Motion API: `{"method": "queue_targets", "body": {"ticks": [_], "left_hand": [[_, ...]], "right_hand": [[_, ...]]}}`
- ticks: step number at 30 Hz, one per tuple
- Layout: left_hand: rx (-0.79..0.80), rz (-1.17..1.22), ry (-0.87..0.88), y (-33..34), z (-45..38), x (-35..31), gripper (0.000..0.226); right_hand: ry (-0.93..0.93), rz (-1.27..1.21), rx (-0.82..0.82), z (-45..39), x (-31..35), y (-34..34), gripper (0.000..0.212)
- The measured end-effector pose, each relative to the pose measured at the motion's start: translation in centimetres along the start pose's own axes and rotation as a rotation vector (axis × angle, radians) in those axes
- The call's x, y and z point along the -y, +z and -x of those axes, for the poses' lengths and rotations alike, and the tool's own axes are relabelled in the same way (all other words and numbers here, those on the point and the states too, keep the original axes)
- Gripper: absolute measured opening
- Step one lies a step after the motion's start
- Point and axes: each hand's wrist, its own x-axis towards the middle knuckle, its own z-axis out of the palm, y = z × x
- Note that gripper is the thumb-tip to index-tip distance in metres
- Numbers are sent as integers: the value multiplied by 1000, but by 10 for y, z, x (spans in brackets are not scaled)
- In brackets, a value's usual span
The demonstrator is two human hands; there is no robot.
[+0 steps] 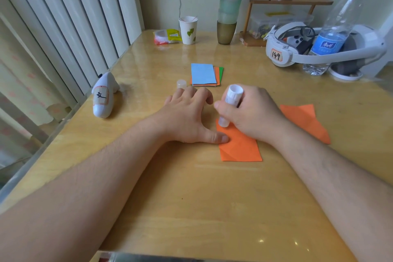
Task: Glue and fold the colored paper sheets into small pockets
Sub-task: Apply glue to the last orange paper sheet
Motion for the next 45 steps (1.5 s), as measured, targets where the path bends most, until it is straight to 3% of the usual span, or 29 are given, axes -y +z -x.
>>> {"method": "queue_targets", "body": {"ticks": [17, 30, 34, 38, 41, 45], "left_hand": [[5, 18, 1, 0, 1, 2, 94], [3, 17, 4, 0, 0, 4, 95], [7, 12, 3, 0, 1, 3, 96], [5, -16, 9, -1, 1, 1, 92], [8, -26, 16, 0, 2, -1, 94], [3, -29, 14, -1, 3, -1, 96]], "right_hand": [[70, 66, 108, 12, -5, -20, 14], [100, 117, 83, 15, -20, -35, 20], [64, 187, -53, 13, -22, -37, 25], [6, 90, -195, 10, -17, -30, 37], [-8, 36, -92, 7, -7, -16, 42], [-42, 48, 11, 5, -1, -3, 31]]}}
